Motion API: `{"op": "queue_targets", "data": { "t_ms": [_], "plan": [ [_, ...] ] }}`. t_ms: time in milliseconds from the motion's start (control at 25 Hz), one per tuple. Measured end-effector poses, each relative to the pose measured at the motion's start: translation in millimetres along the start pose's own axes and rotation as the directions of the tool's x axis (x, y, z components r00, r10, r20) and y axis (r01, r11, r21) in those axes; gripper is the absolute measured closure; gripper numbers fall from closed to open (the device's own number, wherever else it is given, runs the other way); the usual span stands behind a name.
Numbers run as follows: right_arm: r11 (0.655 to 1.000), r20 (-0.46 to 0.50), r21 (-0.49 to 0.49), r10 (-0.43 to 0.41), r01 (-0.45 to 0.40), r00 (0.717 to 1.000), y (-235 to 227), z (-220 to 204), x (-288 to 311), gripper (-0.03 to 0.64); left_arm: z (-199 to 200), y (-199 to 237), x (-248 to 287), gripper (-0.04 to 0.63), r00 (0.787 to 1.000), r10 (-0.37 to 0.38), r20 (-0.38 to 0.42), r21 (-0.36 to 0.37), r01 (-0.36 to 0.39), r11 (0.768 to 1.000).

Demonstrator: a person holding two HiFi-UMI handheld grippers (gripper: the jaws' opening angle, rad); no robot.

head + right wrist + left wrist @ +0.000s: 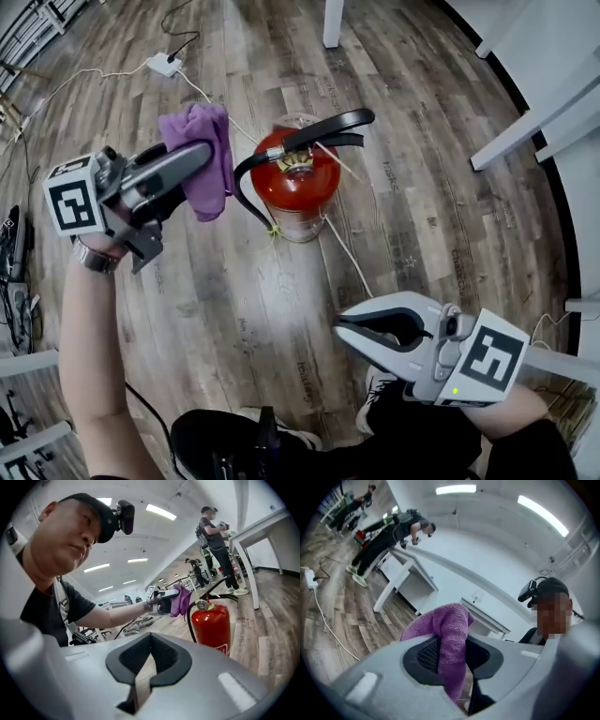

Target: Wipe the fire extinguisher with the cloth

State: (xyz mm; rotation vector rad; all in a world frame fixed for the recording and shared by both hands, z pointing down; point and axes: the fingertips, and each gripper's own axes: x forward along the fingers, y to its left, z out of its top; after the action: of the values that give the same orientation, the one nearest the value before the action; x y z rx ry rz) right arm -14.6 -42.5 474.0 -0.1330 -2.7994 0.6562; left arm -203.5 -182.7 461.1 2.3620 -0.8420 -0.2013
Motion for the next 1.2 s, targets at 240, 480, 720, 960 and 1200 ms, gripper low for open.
{"op": "queue_targets", "data": {
  "t_ms": [240,480,720,960,1200],
  "plan": [
    [0.999,0.003,0.041,-0.012,0.012,1.0,-8.4,1.7,-9.5,0.614,-1.1,46.7,49.1,0.499,0.984,-0.144,-0.109,-0.262,0.112,0.959],
    [0.997,0.025,0.075,-0.006,0.004,1.0,-11.4,10.1,-20.5,0.614,-49.3,98.5,71.8,0.495,0.985,-0.111,-0.131,-0.389,0.052,0.92],
    [0.997,-0.006,0.074,-0.016,0.017,1.0,-17.5,5.5,-24.9,0.614,-122.2,150.3,80.7,0.497,0.981,-0.089,-0.173,-0.482,-0.005,0.876],
    [0.996,-0.019,0.087,-0.03,0.032,0.999,-21.8,5.7,-21.7,0.614,-208.7,215.0,81.4,0.499,0.988,0.043,-0.147,-0.533,-0.116,0.838],
    [0.997,-0.049,0.046,-0.06,0.063,0.997,-25.0,6.0,-23.4,0.614,-311.6,281.7,63.3,0.5,0.913,0.322,-0.251,-0.496,-0.407,0.767]
  ]
}}
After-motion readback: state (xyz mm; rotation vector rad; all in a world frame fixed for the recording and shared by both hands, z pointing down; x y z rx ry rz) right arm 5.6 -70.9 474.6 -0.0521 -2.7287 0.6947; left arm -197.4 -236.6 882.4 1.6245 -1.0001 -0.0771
